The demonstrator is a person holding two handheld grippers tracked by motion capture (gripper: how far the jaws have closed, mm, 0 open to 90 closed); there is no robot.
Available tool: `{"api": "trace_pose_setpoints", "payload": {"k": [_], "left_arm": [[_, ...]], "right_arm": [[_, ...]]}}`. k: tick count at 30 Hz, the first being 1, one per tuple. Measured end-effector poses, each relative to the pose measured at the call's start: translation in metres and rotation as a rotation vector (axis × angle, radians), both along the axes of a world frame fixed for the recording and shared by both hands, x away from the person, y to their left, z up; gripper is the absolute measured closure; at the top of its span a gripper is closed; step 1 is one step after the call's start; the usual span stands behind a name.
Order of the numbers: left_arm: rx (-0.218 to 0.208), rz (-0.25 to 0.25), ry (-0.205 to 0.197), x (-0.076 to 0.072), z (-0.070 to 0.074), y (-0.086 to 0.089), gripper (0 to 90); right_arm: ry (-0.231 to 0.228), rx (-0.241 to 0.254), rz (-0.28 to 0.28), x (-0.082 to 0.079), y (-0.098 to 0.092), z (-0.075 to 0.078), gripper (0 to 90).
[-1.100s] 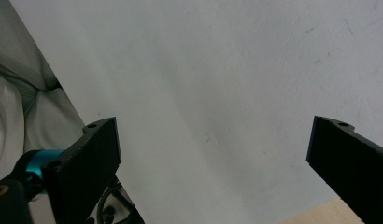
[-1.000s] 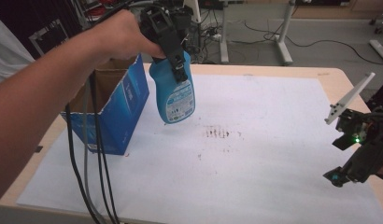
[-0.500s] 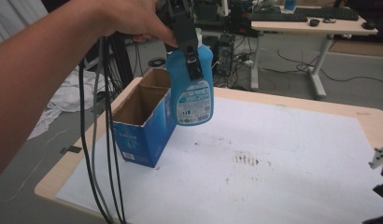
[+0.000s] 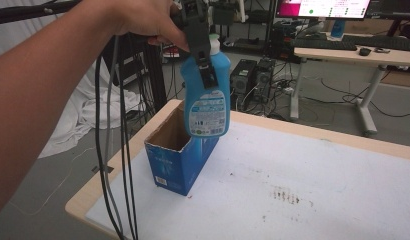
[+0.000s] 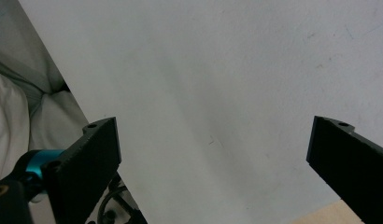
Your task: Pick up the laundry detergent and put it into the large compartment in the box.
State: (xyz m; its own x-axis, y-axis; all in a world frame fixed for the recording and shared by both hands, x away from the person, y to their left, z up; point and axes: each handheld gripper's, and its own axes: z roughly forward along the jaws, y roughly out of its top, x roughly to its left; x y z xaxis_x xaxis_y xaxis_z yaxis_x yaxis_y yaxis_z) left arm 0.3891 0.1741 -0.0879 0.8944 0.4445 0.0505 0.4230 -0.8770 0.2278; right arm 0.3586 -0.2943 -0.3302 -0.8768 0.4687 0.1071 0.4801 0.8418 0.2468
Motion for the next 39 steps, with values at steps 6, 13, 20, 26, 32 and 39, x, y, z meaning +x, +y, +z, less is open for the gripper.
{"api": "trace_pose_setpoints", "payload": {"k": [6, 13, 20, 26, 32, 39], "left_arm": [[0.022, 0.007, -0.028, -0.002, 0.003, 0.019, 37.7], [0.045, 0.036, -0.038, 0.0, -0.002, 0.041, 37.8], [0.065, 0.048, -0.051, 0.004, -0.013, 0.057, 37.7], [0.076, 0.051, -0.045, 0.009, -0.03, 0.064, 37.7], [0.086, 0.049, -0.04, 0.014, -0.048, 0.07, 37.8], [0.097, 0.032, -0.029, 0.018, -0.077, 0.071, 37.8]], "right_arm": [[0.003, 0.003, -0.002, 0.0, 0.0, 0.0, 2.1], [0.007, 0.004, -0.005, 0.0, -0.001, 0.0, 2.1], [0.004, 0.01, -0.011, 0.001, -0.002, 0.002, 2.1], [0.003, 0.006, -0.017, 0.001, -0.003, 0.002, 2.1], [0.007, 0.002, -0.024, 0.001, -0.003, 0.001, 2.1], [0.008, -0.005, -0.027, 0.002, -0.001, 0.0, 2.1]]}}
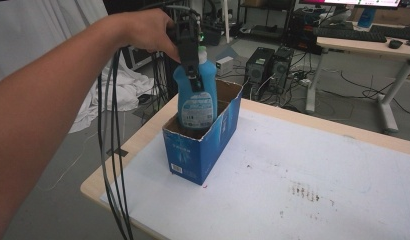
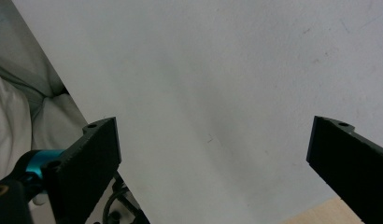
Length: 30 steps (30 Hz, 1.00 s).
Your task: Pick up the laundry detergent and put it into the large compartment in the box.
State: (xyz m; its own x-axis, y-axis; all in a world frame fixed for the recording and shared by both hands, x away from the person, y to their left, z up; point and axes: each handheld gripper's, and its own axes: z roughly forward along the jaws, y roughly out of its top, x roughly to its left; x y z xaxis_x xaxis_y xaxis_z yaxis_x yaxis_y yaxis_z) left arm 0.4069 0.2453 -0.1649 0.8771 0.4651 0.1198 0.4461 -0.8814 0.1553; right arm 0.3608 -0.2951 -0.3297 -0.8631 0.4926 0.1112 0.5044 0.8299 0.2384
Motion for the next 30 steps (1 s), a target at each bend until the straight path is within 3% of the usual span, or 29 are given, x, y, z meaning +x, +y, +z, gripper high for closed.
{"api": "trace_pose_setpoints", "payload": {"k": [2, 3, 12, 24, 30], "left_arm": [[0.004, 0.002, 0.006, 0.001, -0.005, 0.0, 37.8], [0.012, -0.002, 0.021, 0.003, -0.015, 0.001, 37.8], [0.041, -0.013, 0.065, 0.01, -0.058, -0.001, 37.7], [0.063, -0.014, 0.095, 0.017, -0.101, -0.002, 37.7], [0.072, -0.014, 0.107, 0.02, -0.116, -0.003, 37.7]], "right_arm": [[0.002, 0.0, -0.001, 0.0, 0.0, 0.0, 2.1], [0.003, -0.001, -0.004, 0.0, 0.0, 0.0, 2.1], [0.006, -0.002, -0.012, 0.001, -0.003, -0.003, 2.1], [0.014, -0.011, -0.012, 0.002, -0.001, -0.006, 2.1], [0.015, -0.011, -0.015, 0.003, -0.002, -0.007, 2.1]]}}
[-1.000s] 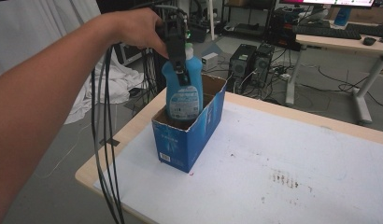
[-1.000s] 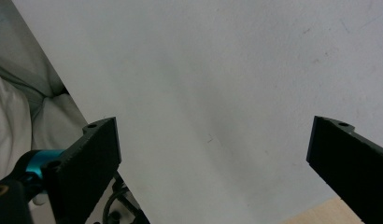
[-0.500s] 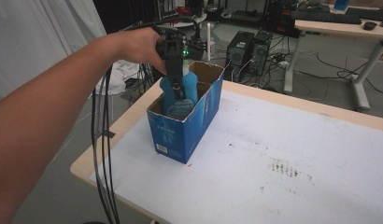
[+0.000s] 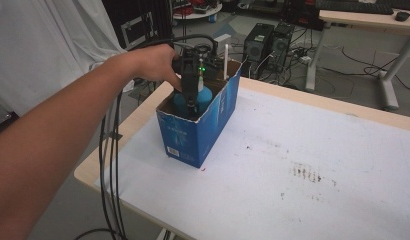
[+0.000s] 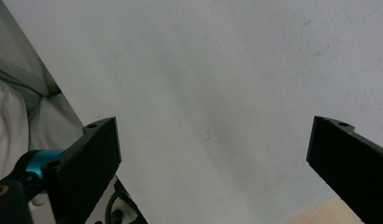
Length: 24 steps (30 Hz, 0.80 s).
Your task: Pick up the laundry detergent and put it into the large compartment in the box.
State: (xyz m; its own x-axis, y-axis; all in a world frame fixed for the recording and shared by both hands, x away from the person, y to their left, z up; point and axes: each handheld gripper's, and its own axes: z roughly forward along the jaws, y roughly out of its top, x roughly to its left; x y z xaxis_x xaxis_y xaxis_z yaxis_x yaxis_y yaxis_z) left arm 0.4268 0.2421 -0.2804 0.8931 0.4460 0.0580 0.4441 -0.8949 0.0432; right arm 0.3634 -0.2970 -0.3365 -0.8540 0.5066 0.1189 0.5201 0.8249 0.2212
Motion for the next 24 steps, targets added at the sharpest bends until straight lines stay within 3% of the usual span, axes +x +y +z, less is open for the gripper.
{"api": "trace_pose_setpoints", "payload": {"k": [14, 21, 24], "left_arm": [[-0.012, 0.024, 0.011, 0.0061, -0.0056, 0.0005, 37.5], [-0.043, 0.053, -0.011, 0.0077, -0.0047, 0.0046, 35.9], [-0.075, 0.071, -0.043, 0.0074, 0.0024, 0.0075, 32.7]], "right_arm": [[0.012, 0.001, -0.003, 0.0007, 0.0008, -0.0043, 2.1], [0.006, 0.006, -0.008, -0.0015, -0.0027, -0.0045, 2.1], [0.008, 0.006, -0.013, -0.0027, -0.0044, -0.0048, 2.1]]}}
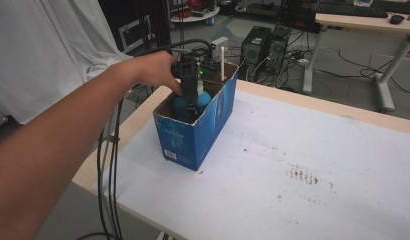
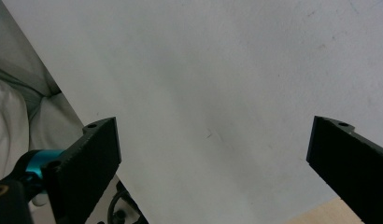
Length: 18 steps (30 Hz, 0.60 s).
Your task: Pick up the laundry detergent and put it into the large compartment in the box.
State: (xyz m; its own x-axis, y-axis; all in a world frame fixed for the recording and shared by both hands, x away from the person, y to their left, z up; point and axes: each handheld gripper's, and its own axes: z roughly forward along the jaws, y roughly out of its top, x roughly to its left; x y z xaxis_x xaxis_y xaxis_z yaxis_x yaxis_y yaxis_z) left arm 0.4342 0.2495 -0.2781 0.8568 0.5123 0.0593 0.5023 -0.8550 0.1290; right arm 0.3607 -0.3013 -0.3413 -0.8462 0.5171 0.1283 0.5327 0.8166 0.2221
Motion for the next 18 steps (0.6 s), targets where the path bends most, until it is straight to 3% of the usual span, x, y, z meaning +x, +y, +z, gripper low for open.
{"api": "trace_pose_setpoints", "payload": {"k": [6, 11, 13, 14, 18], "left_arm": [[-0.036, 0.014, -0.045, -0.005, 0.018, 0.004, 29.0], [-0.062, 0.023, -0.081, -0.01, 0.043, 0.004, 26.1], [-0.062, 0.023, -0.081, -0.01, 0.043, 0.004, 26.0], [-0.072, 0.023, -0.105, -0.015, 0.063, 0.0, 22.9], [-0.105, 0.028, -0.133, -0.023, 0.086, -0.013, 19.5]], "right_arm": [[-0.006, 0.004, 0.002, -0.002, 0.0, 0.001, 2.1], [-0.013, 0.01, 0.007, -0.003, 0.001, 0.002, 2.1], [-0.011, 0.008, 0.007, -0.004, 0.001, 0.003, 2.1], [-0.016, 0.009, 0.006, -0.004, 0.001, 0.004, 2.1], [-0.022, 0.018, 0.005, -0.005, 0.001, 0.006, 2.1]]}}
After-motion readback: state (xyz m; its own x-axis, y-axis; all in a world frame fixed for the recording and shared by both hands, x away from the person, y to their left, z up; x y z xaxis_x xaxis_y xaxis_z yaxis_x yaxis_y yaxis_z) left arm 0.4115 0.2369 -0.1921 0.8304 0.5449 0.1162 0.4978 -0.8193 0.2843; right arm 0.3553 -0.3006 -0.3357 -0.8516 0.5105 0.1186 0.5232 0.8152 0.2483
